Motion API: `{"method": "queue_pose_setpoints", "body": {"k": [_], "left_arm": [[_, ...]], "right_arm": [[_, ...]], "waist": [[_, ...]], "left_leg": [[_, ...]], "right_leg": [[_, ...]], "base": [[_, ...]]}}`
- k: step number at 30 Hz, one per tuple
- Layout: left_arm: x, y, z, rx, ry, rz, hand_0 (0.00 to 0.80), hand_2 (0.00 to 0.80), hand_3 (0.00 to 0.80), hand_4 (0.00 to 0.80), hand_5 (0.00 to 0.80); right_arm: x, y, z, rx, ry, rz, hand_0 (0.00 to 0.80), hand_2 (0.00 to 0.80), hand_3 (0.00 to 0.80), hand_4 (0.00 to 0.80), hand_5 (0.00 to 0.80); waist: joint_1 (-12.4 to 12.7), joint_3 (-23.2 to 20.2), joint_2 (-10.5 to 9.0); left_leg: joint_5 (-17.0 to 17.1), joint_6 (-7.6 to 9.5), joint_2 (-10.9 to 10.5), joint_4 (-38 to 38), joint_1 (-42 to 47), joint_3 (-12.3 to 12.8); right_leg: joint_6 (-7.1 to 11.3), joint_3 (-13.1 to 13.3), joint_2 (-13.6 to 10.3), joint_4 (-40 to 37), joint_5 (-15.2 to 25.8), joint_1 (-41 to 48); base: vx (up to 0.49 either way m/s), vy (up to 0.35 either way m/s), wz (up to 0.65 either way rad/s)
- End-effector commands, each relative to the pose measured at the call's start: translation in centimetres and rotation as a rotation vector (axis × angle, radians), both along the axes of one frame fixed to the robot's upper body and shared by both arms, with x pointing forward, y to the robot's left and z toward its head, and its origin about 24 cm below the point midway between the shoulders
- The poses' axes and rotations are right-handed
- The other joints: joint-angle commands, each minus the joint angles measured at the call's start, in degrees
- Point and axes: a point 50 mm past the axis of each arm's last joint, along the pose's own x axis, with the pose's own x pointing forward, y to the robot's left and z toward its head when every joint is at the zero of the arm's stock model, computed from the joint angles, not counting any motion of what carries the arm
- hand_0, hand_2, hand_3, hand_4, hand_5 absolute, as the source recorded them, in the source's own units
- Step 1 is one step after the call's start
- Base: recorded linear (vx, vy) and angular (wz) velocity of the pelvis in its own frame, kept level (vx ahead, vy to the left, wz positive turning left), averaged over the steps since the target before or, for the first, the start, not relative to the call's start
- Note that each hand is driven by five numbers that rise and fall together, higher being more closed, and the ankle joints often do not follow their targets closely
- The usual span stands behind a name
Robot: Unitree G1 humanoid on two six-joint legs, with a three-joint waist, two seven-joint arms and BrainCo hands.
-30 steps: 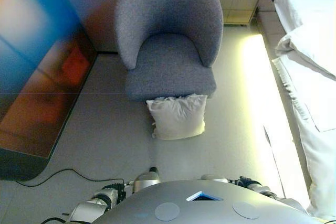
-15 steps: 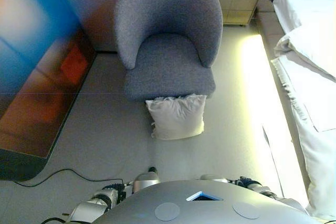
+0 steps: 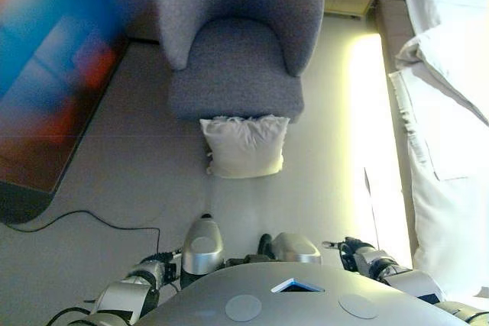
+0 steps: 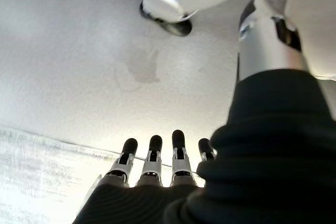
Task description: Pick up the cushion and take it to the sofa
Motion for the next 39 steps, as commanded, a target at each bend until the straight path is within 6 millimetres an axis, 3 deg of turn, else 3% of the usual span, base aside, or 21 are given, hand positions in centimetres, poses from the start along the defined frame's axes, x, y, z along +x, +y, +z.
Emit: {"method": "queue_pose_setpoints", "body": {"k": [1,5,7,10,12,14,16,17,19,21,24,26,28,31,33,39], "left_arm": [[-1.6,-0.2,-0.2,-0.01,0.053,0.013,0.0,0.0,0.0,0.0,0.0],[-3.1,-0.2,-0.2,-0.015,0.09,0.017,0.0,0.0,0.0,0.0,0.0],[-3.5,-0.3,-0.2,-0.014,0.103,0.021,0.0,0.0,0.0,0.0,0.0],[-3.2,-0.3,-0.2,-0.005,0.113,0.007,0.0,0.0,0.0,0.0,0.0],[-2.7,0.0,-0.1,0.008,0.114,-0.039,0.0,0.0,0.0,0.0,0.0],[-2.2,0.5,0.0,0.015,0.113,-0.062,0.0,0.0,0.0,0.0,0.0],[-1.8,0.8,0.1,0.024,0.103,-0.059,0.0,0.0,0.0,0.0,0.0],[-1.3,1.2,0.3,0.031,0.095,-0.066,0.0,0.0,0.0,0.0,0.0],[-0.8,1.8,0.5,0.039,0.087,-0.079,0.0,0.0,0.0,0.0,0.0],[-0.1,2.2,0.7,0.05,0.084,-0.092,0.0,0.0,0.0,0.0,0.0],[1.5,2.4,1.0,0.05,0.062,-0.097,0.0,0.0,0.0,0.0,0.0],[2.5,2.3,1.1,0.049,0.05,-0.082,0.0,0.0,0.0,0.0,0.0],[3.0,2.2,1.2,0.05,0.044,-0.074,0.0,0.0,0.0,0.0,0.0],[2.9,2.1,1.1,0.05,0.037,-0.05,0.0,0.0,0.0,0.0,0.0],[2.5,2.2,1.1,0.055,0.036,-0.029,0.0,0.0,0.0,0.0,0.0],[1.5,1.5,0.8,0.082,0.056,0.033,0.0,0.0,0.0,0.0,0.0]], "right_arm": [[0.1,-0.6,0.2,-0.018,0.001,0.036,0.0,0.0,0.0,0.0,0.0],[-1.1,-0.5,-0.1,-0.021,0.048,0.035,0.0,0.0,0.0,0.0,0.0],[-1.7,-0.4,-0.2,-0.028,0.084,0.04,0.0,0.0,0.0,0.0,0.0],[-2.3,-0.2,-0.3,-0.033,0.101,0.032,0.0,0.0,0.0,0.0,0.0],[-2.3,0.0,-0.3,-0.022,0.095,0.003,0.0,0.0,0.0,0.0,0.0],[-2.3,0.2,-0.4,-0.016,0.087,-0.016,0.0,0.0,0.0,0.0,0.0],[-2.1,0.4,-0.4,-0.021,0.074,-0.018,0.0,0.0,0.0,0.0,0.0],[-1.8,0.5,-0.4,-0.033,0.062,-0.011,0.0,0.0,0.0,0.0,0.0],[-1.5,0.4,-0.3,-0.041,0.044,-0.016,0.0,0.0,0.0,0.0,0.0],[-1.2,0.3,-0.3,-0.04,0.027,-0.043,0.0,0.0,0.0,0.0,0.0],[-0.4,0.2,-0.1,-0.03,0.007,-0.064,0.0,0.0,0.0,0.0,0.0],[0.2,0.3,0.0,-0.031,-0.01,-0.057,0.0,0.0,0.0,0.0,0.0],[0.5,0.3,0.0,-0.028,-0.021,-0.058,0.0,0.0,0.0,0.0,0.0],[0.6,0.3,0.1,-0.031,-0.025,-0.035,0.0,0.0,0.0,0.0,0.0],[0.4,0.3,0.0,-0.039,-0.019,-0.009,0.0,0.0,0.0,0.0,0.0],[0.2,0.1,0.0,-0.021,0.001,0.055,0.0,0.0,0.0,0.0,0.0]], "waist": [[2.04,-0.07,1.4],[3.62,-2.12,2.47],[4.39,-3.14,2.75],[4.15,-4.37,2.48],[4.46,-4.85,2.01],[4.4,-5.52,0.61],[4.39,-6.4,0.31],[4.0,-6.8,0.51],[3.1,-6.98,1.08],[1.68,-6.61,1.88],[0.08,-5.24,2.09],[-0.78,-4.2,2.4],[-1.83,-3.05,1.71],[-3.0,-2.12,0.99],[-3.1,-1.87,1.02],[-0.55,-1.77,0.69]], "left_leg": [[-4.53,3.91,-0.56,-4.34,-4.39,3.76],[1.04,2.79,1.56,-13.2,-4.03,5.44],[2.14,2.25,2.83,-13.28,-4.25,3.87],[-0.43,3.23,3.96,-10.98,-3.82,6.38],[-2.52,4.6,3.16,-6.44,-5.73,5.69],[-4.71,6.72,1.1,-4.05,-6.53,5.2],[-5.75,8.52,-0.06,-4.53,-5.53,4.7],[-6.33,9.43,-0.83,-5.77,-3.63,4.38],[-7.36,10.34,-1.95,-7.47,-0.45,3.68],[-8.5,10.82,-2.34,-8.86,2.91,2.85],[-9.55,10.27,-2.49,-9.25,5.43,2.11],[-10.39,9.0,-1.42,-9.97,7.62,1.48],[-11.05,7.63,-0.81,-10.32,8.93,1.27],[-11.39,5.58,1.01,-10.58,9.94,0.97],[-11.25,4.82,2.75,-10.23,9.86,0.34],[-8.62,1.68,6.65,-8.35,7.03,-1.87]], "right_leg": [[6.24,2.96,1.96,-10.33,2.19,10.93],[6.34,5.73,2.18,-10.48,-3.06,17.58],[6.59,6.96,1.62,-10.2,-5.43,19.5],[7.96,4.35,-0.7,-7.67,-7.32,19.88],[8.62,4.07,-2.2,-3.73,-7.15,19.86],[11.16,3.42,-4.93,2.48,-2.37,19.17],[13.76,3.89,-5.97,8.75,4.74,17.01],[15.16,3.61,-6.52,14.83,10.28,14.4],[15.54,2.98,-7.77,24.22,14.03,8.52],[14.62,2.21,-8.06,27.36,14.31,1.47],[13.21,-3.14,-8.44,19.05,9.39,-3.94],[12.48,-5.98,-10.81,12.58,11.02,-7.86],[13.03,-6.08,-12.97,5.5,13.19,-8.58],[14.3,-3.8,-14.41,-1.77,15.93,-8.14],[14.68,-2.69,-13.64,-2.39,13.84,-7.47],[13.27,-4.7,-10.44,-6.96,9.61,-2.01]], "base": [[0.494,0.096,0.01],[0.555,0.13,-0.05],[0.518,0.134,-0.28],[0.479,0.161,-0.4],[0.454,0.15,-0.2],[0.362,0.145,-0.19],[0.328,0.167,-0.04],[0.328,0.158,-0.07],[0.4,0.147,0.04],[0.373,0.062,0.18],[0.261,-0.14,0.33],[0.133,-0.243,0.11],[0.131,-0.284,0.32],[0.117,-0.257,0.52],[0.099,-0.221,0.09],[0.073,-0.28,0.08]]}}
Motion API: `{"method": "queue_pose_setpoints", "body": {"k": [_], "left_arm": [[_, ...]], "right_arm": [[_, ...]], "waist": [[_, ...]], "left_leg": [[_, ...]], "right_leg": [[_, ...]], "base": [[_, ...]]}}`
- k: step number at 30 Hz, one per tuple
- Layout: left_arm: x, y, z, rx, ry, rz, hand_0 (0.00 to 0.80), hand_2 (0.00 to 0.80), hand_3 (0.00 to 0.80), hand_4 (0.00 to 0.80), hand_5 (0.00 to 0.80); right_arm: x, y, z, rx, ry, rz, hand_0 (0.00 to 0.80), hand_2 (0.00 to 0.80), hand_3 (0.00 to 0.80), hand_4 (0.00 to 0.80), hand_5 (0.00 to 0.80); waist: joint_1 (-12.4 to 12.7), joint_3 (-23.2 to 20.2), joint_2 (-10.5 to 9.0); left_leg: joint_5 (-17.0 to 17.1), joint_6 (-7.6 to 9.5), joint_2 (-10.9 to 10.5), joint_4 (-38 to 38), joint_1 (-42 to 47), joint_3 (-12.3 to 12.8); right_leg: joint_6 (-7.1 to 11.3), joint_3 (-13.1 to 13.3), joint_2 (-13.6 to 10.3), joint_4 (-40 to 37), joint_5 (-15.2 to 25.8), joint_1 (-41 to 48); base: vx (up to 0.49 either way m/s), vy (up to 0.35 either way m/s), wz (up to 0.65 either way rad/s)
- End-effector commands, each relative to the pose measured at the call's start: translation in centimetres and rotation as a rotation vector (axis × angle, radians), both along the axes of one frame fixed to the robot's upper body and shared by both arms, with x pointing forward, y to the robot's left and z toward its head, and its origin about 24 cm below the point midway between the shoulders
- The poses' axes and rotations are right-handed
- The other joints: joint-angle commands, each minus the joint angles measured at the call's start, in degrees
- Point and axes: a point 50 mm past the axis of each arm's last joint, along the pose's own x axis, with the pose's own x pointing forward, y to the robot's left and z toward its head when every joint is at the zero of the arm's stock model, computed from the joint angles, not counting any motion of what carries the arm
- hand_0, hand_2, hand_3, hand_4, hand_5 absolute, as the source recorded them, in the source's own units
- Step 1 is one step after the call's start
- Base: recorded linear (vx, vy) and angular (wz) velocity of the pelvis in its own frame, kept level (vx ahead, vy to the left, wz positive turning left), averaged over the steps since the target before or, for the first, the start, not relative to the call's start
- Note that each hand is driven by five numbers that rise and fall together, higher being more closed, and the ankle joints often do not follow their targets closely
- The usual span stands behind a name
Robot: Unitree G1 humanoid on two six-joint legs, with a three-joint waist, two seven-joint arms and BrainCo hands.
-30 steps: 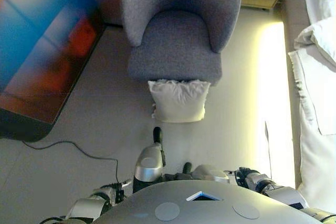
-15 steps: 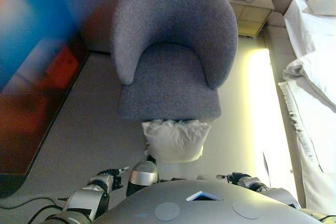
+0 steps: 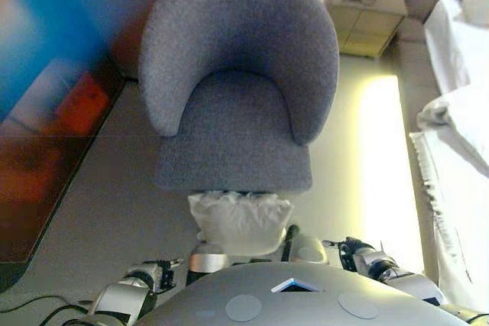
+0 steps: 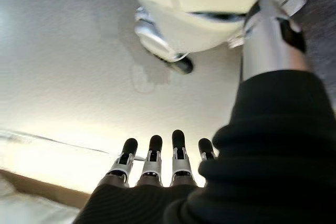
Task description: Pick up the cushion and take it to the sofa
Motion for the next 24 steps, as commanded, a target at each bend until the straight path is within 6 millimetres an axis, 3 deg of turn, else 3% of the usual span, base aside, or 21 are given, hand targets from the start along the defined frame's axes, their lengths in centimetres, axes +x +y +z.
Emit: {"method": "queue_pose_setpoints", "body": {"k": [1,3,7,10,12,15,18,21,24], "left_arm": [[1.5,1.4,0.6,0.084,-0.028,0.046,0.0,0.0,0.0,0.0,0.0],[2.0,1.1,0.6,0.089,-0.039,0.03,0.0,0.0,0.0,0.0,0.0],[5.7,0.0,0.9,0.064,-0.178,0.027,0.0,0.0,0.0,0.0,0.0],[6.0,-0.1,0.9,0.058,-0.205,-0.004,0.0,0.0,0.0,0.0,0.0],[5.4,-0.2,0.7,0.044,-0.202,-0.027,0.0,0.0,0.0,0.0,0.0],[4.5,-0.5,0.4,0.044,-0.184,-0.052,0.0,0.0,0.0,0.0,0.0],[4.7,-1.2,0.3,0.03,-0.187,-0.078,0.0,0.0,0.0,0.0,0.0],[5.4,-2.1,0.2,-0.011,-0.204,-0.087,0.0,0.0,0.0,0.0,0.0],[5.3,-2.0,0.2,-0.018,-0.19,-0.068,0.0,0.0,0.0,0.0,0.0]], "right_arm": [[1.4,0.2,0.2,0.006,-0.013,0.05,0.0,0.0,0.0,0.0,0.0],[2.6,0.1,0.4,0.011,-0.041,0.057,0.0,0.0,0.0,0.0,0.0],[8.0,0.1,2.0,-0.03,-0.203,0.068,0.0,0.0,0.0,0.0,0.0],[8.5,-0.4,2.4,-0.043,-0.257,0.004,0.0,0.0,0.0,0.0,0.0],[8.0,-0.9,2.4,-0.052,-0.25,-0.013,0.0,0.0,0.0,0.0,0.0],[7.6,-1.6,2.5,-0.074,-0.244,-0.02,0.0,0.0,0.0,0.0,0.0],[8.2,-2.7,3.1,-0.109,-0.276,-0.04,0.0,0.0,0.0,0.0,0.0],[9.5,-3.6,3.9,-0.156,-0.318,-0.044,0.0,0.0,0.0,0.0,0.0],[9.6,-3.6,4.1,-0.175,-0.341,-0.081,0.0,0.0,0.0,0.0,0.0]], "waist": [[1.59,2.98,-2.65],[2.55,3.81,-1.75],[3.51,8.96,1.59],[2.05,10.44,2.84],[0.98,10.06,2.69],[0.09,8.8,2.71],[-1.41,8.29,4.36],[-2.95,8.97,5.9],[-4.12,9.53,5.3]], "left_leg": [[2.58,2.16,-1.7,1.4,-6.98,-3.61],[4.13,0.87,-0.3,1.31,-9.11,-4.53],[8.16,-0.71,0.85,-0.52,-16.48,-5.43],[8.79,-0.96,2.13,-0.07,-17.08,-0.13],[7.72,-0.53,2.26,1.4,-15.68,0.66],[7.44,-0.51,2.73,2.23,-13.5,-3.27],[8.8,-1.76,4.91,1.13,-11.93,-4.58],[6.3,-2.38,4.76,0.36,-11.3,-3.86],[3.28,-2.02,3.29,0.99,-10.86,-1.99]], "right_leg": [[4.08,0.46,-4.9,-1.5,-4.1,6.26],[3.34,-0.71,-4.01,-2.06,-4.62,6.02],[1.94,-2.33,-2.93,-0.56,-5.57,0.03],[1.27,-4.73,-3.73,0.36,-6.16,-1.34],[1.11,-5.67,-5.52,1.34,-5.58,-2.4],[0.82,-4.22,-7.31,3.5,-4.87,-5.59],[1.1,-2.4,-8.68,5.68,-4.94,-8.85],[3.0,0.08,-11.5,7.58,-3.78,-12.2],[6.13,1.9,-14.19,6.66,-0.94,-11.74]], "base": [[-0.003,-0.284,0.1],[-0.144,-0.255,0.2],[-0.495,-0.141,0.15],[-0.213,-0.009,0.41],[-0.096,0.155,0.7],[-0.101,0.309,0.37],[-0.135,0.496,0.26],[-0.098,0.532,0.04],[0.059,0.297,0.03]]}}
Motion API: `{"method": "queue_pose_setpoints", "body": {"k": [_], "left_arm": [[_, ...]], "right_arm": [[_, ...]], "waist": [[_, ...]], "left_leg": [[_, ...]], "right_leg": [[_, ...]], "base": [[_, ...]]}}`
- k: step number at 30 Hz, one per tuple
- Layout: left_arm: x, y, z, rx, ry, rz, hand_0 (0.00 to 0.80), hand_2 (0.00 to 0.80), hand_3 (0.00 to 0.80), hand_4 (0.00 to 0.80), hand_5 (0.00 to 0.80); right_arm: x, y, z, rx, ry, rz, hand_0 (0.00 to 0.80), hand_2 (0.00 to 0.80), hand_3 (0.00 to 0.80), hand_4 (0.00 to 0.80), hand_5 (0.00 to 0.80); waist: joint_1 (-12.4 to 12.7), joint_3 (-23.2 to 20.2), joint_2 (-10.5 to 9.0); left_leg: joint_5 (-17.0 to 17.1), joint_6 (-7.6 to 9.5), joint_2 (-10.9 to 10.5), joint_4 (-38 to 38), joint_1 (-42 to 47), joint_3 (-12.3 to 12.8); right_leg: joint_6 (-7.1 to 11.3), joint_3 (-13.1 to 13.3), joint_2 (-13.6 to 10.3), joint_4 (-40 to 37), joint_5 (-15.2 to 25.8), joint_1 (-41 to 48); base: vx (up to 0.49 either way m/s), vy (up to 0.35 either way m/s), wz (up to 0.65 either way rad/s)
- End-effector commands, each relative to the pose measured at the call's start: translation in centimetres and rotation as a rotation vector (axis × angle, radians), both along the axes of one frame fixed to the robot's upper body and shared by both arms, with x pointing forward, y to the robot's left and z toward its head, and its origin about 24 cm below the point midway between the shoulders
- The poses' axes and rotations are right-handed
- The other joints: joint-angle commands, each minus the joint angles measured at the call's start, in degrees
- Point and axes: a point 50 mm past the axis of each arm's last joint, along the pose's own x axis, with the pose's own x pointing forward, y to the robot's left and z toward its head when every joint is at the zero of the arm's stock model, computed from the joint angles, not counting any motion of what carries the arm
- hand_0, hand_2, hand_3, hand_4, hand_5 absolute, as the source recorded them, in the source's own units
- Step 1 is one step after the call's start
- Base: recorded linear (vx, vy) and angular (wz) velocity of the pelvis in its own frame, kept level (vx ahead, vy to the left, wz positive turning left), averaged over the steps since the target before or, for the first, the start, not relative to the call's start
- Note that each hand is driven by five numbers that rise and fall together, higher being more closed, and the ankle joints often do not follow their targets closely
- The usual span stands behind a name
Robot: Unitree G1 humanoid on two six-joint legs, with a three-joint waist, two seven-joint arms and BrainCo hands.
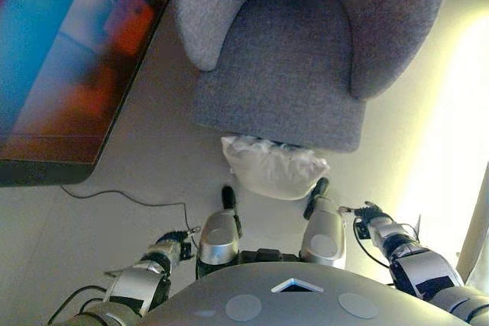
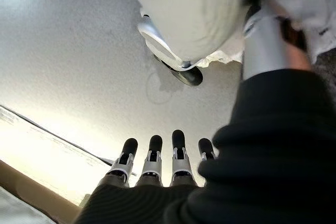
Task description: Pick up the cushion and take it to the sofa
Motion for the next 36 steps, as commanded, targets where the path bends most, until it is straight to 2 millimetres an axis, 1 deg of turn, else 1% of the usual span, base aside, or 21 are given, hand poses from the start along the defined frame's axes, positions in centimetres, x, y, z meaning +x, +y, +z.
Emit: {"method": "queue_pose_setpoints", "body": {"k": [1,2,3,4,7,9,13,16,18,19,20,21,22,23,25,29,30,31,35,36], "left_arm": [[-0.5,0.6,0.0,0.016,0.039,0.011,0.0,0.0,0.0,0.0,0.0],[-0.2,1.2,0.2,0.025,0.029,0.015,0.0,0.0,0.0,0.0,0.0],[0.3,1.8,0.5,0.046,0.014,0.027,0.0,0.0,0.0,0.0,0.0],[0.6,2.2,0.7,0.064,-0.004,0.041,0.0,0.0,0.0,0.0,0.0],[1.7,2.8,1.1,0.091,-0.05,0.035,0.0,0.0,0.0,0.0,0.0],[2.6,3.1,1.4,0.111,-0.094,0.014,0.0,0.0,0.0,0.0,0.0],[3.7,3.0,1.8,0.128,-0.154,0.005,0.0,0.0,0.0,0.0,0.0],[5.7,2.7,2.6,0.151,-0.267,-0.011,0.0,0.0,0.0,0.0,0.0],[8.0,2.3,3.6,0.164,-0.371,-0.031,0.0,0.0,0.0,0.0,0.0],[9.4,2.2,4.3,0.173,-0.43,-0.033,0.0,0.0,0.0,0.0,0.0],[10.0,2.2,4.7,0.182,-0.459,-0.04,0.0,0.0,0.0,0.0,0.0],[12.0,2.1,5.9,0.191,-0.531,-0.022,0.0,0.0,0.0,0.0,0.0],[13.0,2.0,6.6,0.193,-0.57,-0.011,0.0,0.0,0.0,0.0,0.0],[14.6,1.9,7.7,0.194,-0.632,0.009,0.0,0.0,0.0,0.0,0.0],[16.6,1.9,9.4,0.203,-0.72,0.051,0.0,0.0,0.0,0.0,0.0],[18.7,2.2,11.7,0.231,-0.82,0.096,0.0,0.0,0.0,0.0,0.0],[19.1,2.1,12.0,0.24,-0.836,0.105,0.0,0.0,0.0,0.0,0.0],[19.4,1.9,12.3,0.236,-0.851,0.118,0.0,0.0,0.0,0.0,0.0],[20.3,1.8,13.5,0.248,-0.907,0.203,0.0,0.0,0.0,0.0,0.0],[20.6,4.4,14.6,0.239,-0.91,0.216,0.0,0.0,0.0,0.0,0.0]], "right_arm": [[1.5,-0.4,0.8,-0.03,-0.071,-0.044,0.0,0.0,0.0,0.0,0.0],[1.5,0.0,0.6,-0.018,-0.072,-0.034,0.0,0.0,0.0,0.0,0.0],[1.4,0.6,0.4,-0.002,-0.071,-0.015,0.0,0.0,0.0,0.0,0.0],[1.4,1.1,0.2,0.004,-0.072,-0.009,0.0,0.0,0.0,0.0,0.0],[1.7,2.0,0.0,0.021,-0.083,-0.008,0.0,0.0,0.0,0.0,0.0],[1.7,2.1,0.0,0.026,-0.092,-0.026,0.0,0.0,0.0,0.0,0.0],[1.8,1.6,0.2,0.02,-0.095,-0.042,0.0,0.0,0.0,0.0,0.0],[2.8,1.1,0.8,0.001,-0.148,-0.044,0.0,0.0,0.0,0.0,0.0],[4.7,1.1,1.9,-0.017,-0.234,-0.044,0.0,0.0,0.0,0.0,0.0],[6.1,1.1,2.7,-0.027,-0.287,-0.043,0.0,0.0,0.0,0.0,0.0],[6.7,1.1,3.1,-0.034,-0.303,-0.044,0.0,0.0,0.0,0.0,0.0],[8.5,1.2,4.2,-0.061,-0.346,-0.031,0.0,0.0,0.0,0.0,0.0],[9.4,1.2,5.0,-0.077,-0.371,-0.022,0.0,0.0,0.0,0.0,0.0],[10.9,1.0,6.2,-0.107,-0.415,0.002,0.0,0.0,0.0,0.0,0.0],[12.8,0.4,8.1,-0.145,-0.484,0.043,0.0,0.0,0.0,0.0,0.0],[14.9,-0.2,10.7,-0.187,-0.574,0.068,0.0,0.0,0.0,0.0,0.0],[15.6,0.2,11.3,-0.234,-0.59,0.106,0.0,0.0,0.0,0.0,0.0],[16.2,0.3,11.9,-0.231,-0.618,0.088,0.0,0.0,0.0,0.0,0.0],[16.6,0.6,12.7,-0.261,-0.687,0.095,0.0,0.0,0.0,0.0,0.0],[16.8,-0.2,13.5,-0.286,-0.692,0.1,0.0,0.0,0.0,0.0,0.0]], "waist": [[-2.11,1.24,0.26],[-2.11,1.52,-0.36],[-2.0,1.78,-1.28],[-1.83,2.08,-1.8],[-1.42,2.85,-2.67],[-1.12,3.27,-3.19],[-1.07,3.81,-3.47],[-1.15,5.05,-3.23],[-1.46,6.79,-2.95],[-1.75,7.98,-2.83],[-1.84,8.32,-2.81],[-2.15,10.02,-2.83],[-2.26,10.78,-2.87],[-2.46,12.21,-2.97],[-2.9,14.58,-3.08],[-3.25,14.89,-2.75],[-3.28,14.89,-2.49],[-3.45,14.89,-2.08],[-4.17,14.89,-1.75],[-4.35,14.89,-0.96]], "left_leg": [[0.23,-3.3,8.96,1.29,0.67,-4.44],[-0.47,-3.06,8.71,1.84,0.65,-4.11],[-1.18,-2.78,8.36,1.55,1.02,-3.42],[-1.5,-2.61,8.33,1.19,1.4,-2.86],[-2.28,-2.35,8.29,1.55,1.25,-2.34],[-2.47,-2.39,8.55,2.55,0.52,-2.3],[-2.51,-2.96,9.42,4.05,-0.71,-3.07],[-1.76,-3.75,10.51,4.19,-2.27,-3.92],[-1.61,-4.25,10.96,4.96,-4.47,-4.58],[-1.51,-4.56,11.21,5.74,-6.07,-4.99],[-1.5,-4.68,11.28,6.15,-6.77,-5.12],[-1.27,-5.01,11.5,7.05,-9.12,-5.42],[-1.11,-5.03,11.42,7.5,-10.55,-5.63],[-0.96,-4.99,11.22,8.41,-12.62,-5.97],[-0.79,-5.02,10.76,9.78,-15.82,-6.62],[0.47,-4.74,9.7,9.95,-23.72,-7.23],[0.85,-4.62,9.09,9.65,-25.76,-7.5],[1.18,-4.61,8.68,9.59,-27.29,-7.55],[1.98,-4.42,8.35,9.75,-33.52,-7.5],[2.19,-4.82,8.43,9.45,-34.41,-7.51]], "right_leg": [[3.22,0.96,-2.14,-3.67,0.27,4.72],[4.1,1.06,-2.72,-4.75,1.22,5.31],[5.34,0.4,-3.84,-6.98,3.68,5.89],[5.85,-0.37,-4.36,-8.42,5.23,6.25],[6.41,-1.62,-5.2,-10.65,7.58,6.63],[6.57,-2.01,-5.37,-11.43,8.02,6.98],[6.67,-1.58,-4.96,-11.65,7.32,7.12],[6.77,-1.0,-4.21,-11.27,6.43,5.96],[6.59,-0.14,-3.9,-10.1,6.08,3.08],[6.5,0.54,-3.74,-9.04,5.98,0.86],[6.46,0.83,-3.69,-8.52,5.92,-0.08],[6.23,1.41,-3.29,-7.48,5.77,-2.76],[6.07,1.74,-3.01,-6.88,5.55,-4.12],[5.83,2.24,-2.67,-5.99,5.29,-6.12],[5.55,3.0,-2.47,-4.99,5.26,-9.13],[5.12,3.84,-1.71,-4.72,5.71,-16.26],[4.99,3.98,-1.49,-4.93,5.96,-18.21],[4.96,4.21,-1.38,-4.94,6.19,-19.89],[4.85,5.43,-0.8,-5.24,6.98,-25.83],[4.94,5.77,-0.56,-4.68,6.7,-27.33]], "base": [[0.056,0.066,-0.03],[0.038,-0.036,-0.03],[0.018,-0.078,-0.09],[0.002,-0.105,-0.08],[-0.021,-0.106,-0.1],[0.012,-0.118,-0.03],[0.041,-0.083,0.01],[0.025,-0.074,-0.01],[-0.124,-0.013,0.03],[-0.139,-0.01,0.01],[-0.181,-0.007,-0.04],[-0.168,0.007,-0.05],[-0.239,0.035,-0.07],[-0.197,0.046,-0.12],[-0.2,0.053,-0.18],[-0.149,0.049,-0.04],[-0.132,0.113,-0.01],[-0.124,0.143,0.06],[-0.071,0.108,0.07],[-0.015,0.186,0.07]]}}
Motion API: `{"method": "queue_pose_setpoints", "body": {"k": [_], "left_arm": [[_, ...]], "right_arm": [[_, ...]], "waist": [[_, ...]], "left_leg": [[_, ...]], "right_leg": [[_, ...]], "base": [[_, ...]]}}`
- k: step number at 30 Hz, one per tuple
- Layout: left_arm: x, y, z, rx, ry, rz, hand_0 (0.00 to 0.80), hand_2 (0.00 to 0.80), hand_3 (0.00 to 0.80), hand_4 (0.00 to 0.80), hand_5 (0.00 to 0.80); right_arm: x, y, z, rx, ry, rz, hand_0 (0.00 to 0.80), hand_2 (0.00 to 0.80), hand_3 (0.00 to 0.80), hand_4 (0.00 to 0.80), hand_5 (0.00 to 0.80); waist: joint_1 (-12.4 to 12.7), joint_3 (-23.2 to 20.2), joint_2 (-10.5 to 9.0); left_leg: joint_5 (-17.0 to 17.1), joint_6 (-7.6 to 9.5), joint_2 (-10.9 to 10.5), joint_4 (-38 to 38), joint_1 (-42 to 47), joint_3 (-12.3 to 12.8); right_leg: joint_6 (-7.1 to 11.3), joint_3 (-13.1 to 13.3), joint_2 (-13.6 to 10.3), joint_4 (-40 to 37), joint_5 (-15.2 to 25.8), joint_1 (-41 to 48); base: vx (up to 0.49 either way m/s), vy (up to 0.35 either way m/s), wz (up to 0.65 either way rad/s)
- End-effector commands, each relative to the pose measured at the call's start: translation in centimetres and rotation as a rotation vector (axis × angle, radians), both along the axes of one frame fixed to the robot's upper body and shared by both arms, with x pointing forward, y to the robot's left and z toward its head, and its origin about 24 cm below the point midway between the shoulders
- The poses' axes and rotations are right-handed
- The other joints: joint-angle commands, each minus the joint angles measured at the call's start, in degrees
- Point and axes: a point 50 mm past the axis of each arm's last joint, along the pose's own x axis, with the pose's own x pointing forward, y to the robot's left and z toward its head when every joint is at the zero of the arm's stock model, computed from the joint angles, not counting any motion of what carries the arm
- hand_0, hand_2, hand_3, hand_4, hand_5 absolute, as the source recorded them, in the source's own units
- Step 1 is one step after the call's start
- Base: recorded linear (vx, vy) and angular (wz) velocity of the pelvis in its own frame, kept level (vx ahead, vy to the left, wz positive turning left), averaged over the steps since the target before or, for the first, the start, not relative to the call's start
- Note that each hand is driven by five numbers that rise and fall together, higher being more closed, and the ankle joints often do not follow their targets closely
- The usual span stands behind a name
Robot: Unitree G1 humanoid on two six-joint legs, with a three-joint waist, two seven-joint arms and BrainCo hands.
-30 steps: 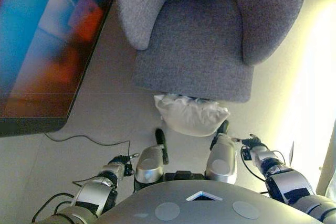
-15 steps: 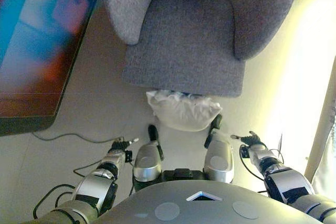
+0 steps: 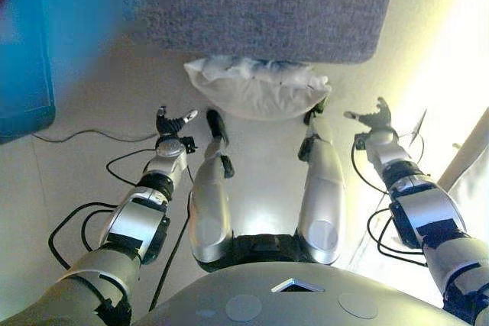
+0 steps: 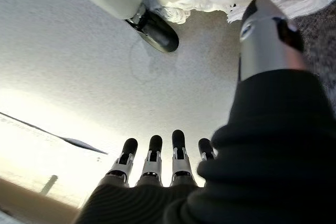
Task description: Pick up the cushion and take it to the sofa
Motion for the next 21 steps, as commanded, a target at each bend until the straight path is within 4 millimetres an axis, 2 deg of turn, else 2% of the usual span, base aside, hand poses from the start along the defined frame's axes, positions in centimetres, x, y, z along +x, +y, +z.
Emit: {"method": "queue_pose_setpoints", "body": {"k": [1,3,4,8,10,14,21], "left_arm": [[0.1,7.0,2.6,0.012,-0.025,0.129,0.0,0.0,0.0,0.0,0.0],[0.7,8.9,4.2,0.006,-0.025,0.147,0.0,0.0,0.0,0.0,0.0],[0.8,8.9,4.3,-0.004,-0.05,0.128,0.0,0.0,0.0,0.0,0.0],[1.7,6.2,4.4,0.057,-0.145,0.134,0.0,0.0,0.0,0.0,0.0],[2.6,4.9,5.2,0.09,-0.19,0.116,0.0,0.0,0.0,0.0,0.0],[3.7,3.7,6.8,0.105,-0.255,0.086,0.0,0.0,0.0,0.0,0.0],[5.2,3.5,10.3,0.171,-0.376,0.013,0.0,0.0,0.0,0.0,0.0]], "right_arm": [[-0.3,-3.2,1.7,-0.11,-0.009,-0.045,0.0,0.0,0.0,0.0,0.0],[0.5,-4.7,3.9,-0.131,-0.032,-0.046,0.0,0.0,0.0,0.0,0.0],[0.8,-4.8,4.4,-0.123,-0.042,-0.039,0.0,0.0,0.0,0.0,0.0],[2.2,-3.0,5.2,-0.121,-0.116,0.023,0.0,0.0,0.0,0.0,0.0],[3.0,-2.1,6.1,-0.137,-0.159,0.037,0.0,0.0,0.0,0.0,0.0],[4.2,-1.8,8.6,-0.227,-0.191,0.068,0.0,0.0,0.0,0.0,0.0],[5.7,-1.7,12.2,-0.335,-0.219,0.128,0.0,0.0,0.0,0.0,0.0]], "waist": [[-1.14,0.06,1.39],[-1.48,0.06,1.97],[-1.29,0.06,1.6],[-0.81,0.06,-0.43],[-0.88,0.06,-0.92],[-0.61,0.06,-0.24],[-0.08,0.06,0.33]], "left_leg": [[-0.64,-2.56,5.45,5.05,-8.5,-6.01],[0.21,-2.51,5.24,5.9,-11.64,-5.7],[-0.43,-2.29,5.2,7.08,-13.45,-6.4],[-0.79,-2.36,5.43,9.89,-19.42,-8.24],[-0.72,-2.58,5.06,11.06,-22.48,-9.27],[-1.79,-2.96,5.32,13.33,-27.1,-10.0],[-2.48,-3.15,5.67,16.07,-34.1,-11.61]], "right_leg": [[8.15,4.84,-4.41,0.16,-2.06,-3.91],[7.97,5.71,-4.55,0.38,-1.39,-6.86],[7.78,5.78,-4.09,1.18,-2.06,-7.81],[7.32,5.18,-3.79,2.57,-2.15,-11.67],[7.22,5.57,-3.96,3.19,-1.61,-14.73],[7.31,6.37,-4.52,4.0,-1.49,-19.75],[7.33,7.4,-4.9,4.94,-1.44,-26.08]], "base": [[-0.007,0.234,0.09],[-0.024,0.111,0.09],[-0.049,-0.038,0.06],[-0.084,-0.113,0.08],[-0.054,-0.085,0.23],[-0.001,0.021,0.28],[0.002,0.045,0.08]]}}
